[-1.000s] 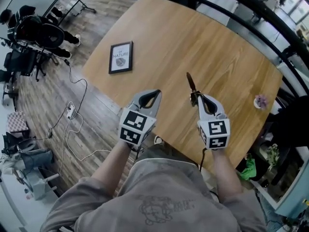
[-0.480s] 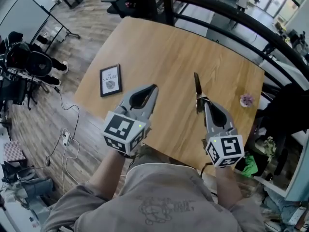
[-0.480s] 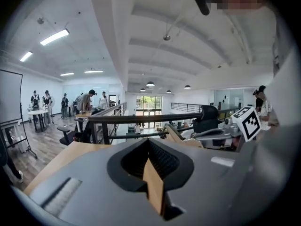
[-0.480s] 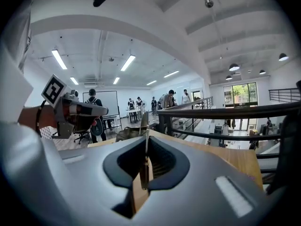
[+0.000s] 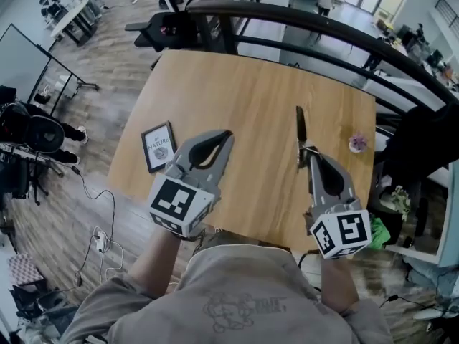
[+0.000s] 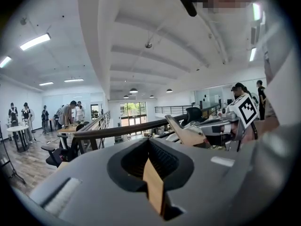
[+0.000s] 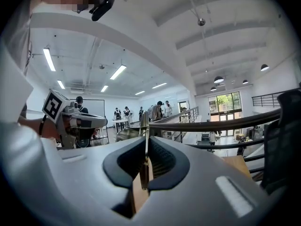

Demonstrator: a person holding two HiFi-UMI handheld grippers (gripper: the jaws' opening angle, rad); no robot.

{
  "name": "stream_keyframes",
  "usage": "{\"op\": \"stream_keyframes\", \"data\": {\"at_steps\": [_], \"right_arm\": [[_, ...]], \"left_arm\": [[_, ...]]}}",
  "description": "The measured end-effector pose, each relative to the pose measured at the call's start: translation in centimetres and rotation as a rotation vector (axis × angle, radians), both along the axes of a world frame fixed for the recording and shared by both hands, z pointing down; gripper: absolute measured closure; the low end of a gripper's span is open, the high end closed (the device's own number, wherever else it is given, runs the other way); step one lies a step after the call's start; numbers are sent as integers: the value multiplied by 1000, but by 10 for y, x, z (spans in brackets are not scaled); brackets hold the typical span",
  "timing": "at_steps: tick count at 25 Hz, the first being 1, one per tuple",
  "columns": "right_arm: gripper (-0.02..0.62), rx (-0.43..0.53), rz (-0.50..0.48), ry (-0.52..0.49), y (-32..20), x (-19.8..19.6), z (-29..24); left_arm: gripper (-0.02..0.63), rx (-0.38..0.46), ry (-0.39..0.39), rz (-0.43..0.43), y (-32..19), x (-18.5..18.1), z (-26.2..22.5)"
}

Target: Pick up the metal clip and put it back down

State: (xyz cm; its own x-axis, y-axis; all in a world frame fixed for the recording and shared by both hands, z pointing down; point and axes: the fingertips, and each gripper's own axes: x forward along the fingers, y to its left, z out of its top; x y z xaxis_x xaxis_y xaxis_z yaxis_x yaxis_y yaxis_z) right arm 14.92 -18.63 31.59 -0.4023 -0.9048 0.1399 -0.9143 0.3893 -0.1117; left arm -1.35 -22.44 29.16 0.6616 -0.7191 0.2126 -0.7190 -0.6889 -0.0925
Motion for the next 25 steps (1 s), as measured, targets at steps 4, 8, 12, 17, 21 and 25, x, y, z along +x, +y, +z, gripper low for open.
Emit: {"op": "stream_keyframes", "data": {"at_steps": [4, 8, 12, 17, 21, 25], "right_arm": [[583, 18, 64, 3, 4, -5, -11], [583, 33, 115, 5, 11, -17, -23], [583, 41, 151, 6, 21, -30, -36], [583, 39, 172, 14, 25, -35, -38], [583, 15, 136, 40, 21, -42, -31], [583, -19, 26, 135, 3, -62, -29]], "left_arm": [[605, 21, 6, 50, -2, -11, -9], [606, 29, 17, 94, -2, -25, -14], [606, 37, 22, 128, -1, -36, -20], [606, 36, 39, 125, -3, -47, -25], [606, 32, 42, 93, -4, -59, -21], [606, 17, 37, 38, -12, -81, -17]]}}
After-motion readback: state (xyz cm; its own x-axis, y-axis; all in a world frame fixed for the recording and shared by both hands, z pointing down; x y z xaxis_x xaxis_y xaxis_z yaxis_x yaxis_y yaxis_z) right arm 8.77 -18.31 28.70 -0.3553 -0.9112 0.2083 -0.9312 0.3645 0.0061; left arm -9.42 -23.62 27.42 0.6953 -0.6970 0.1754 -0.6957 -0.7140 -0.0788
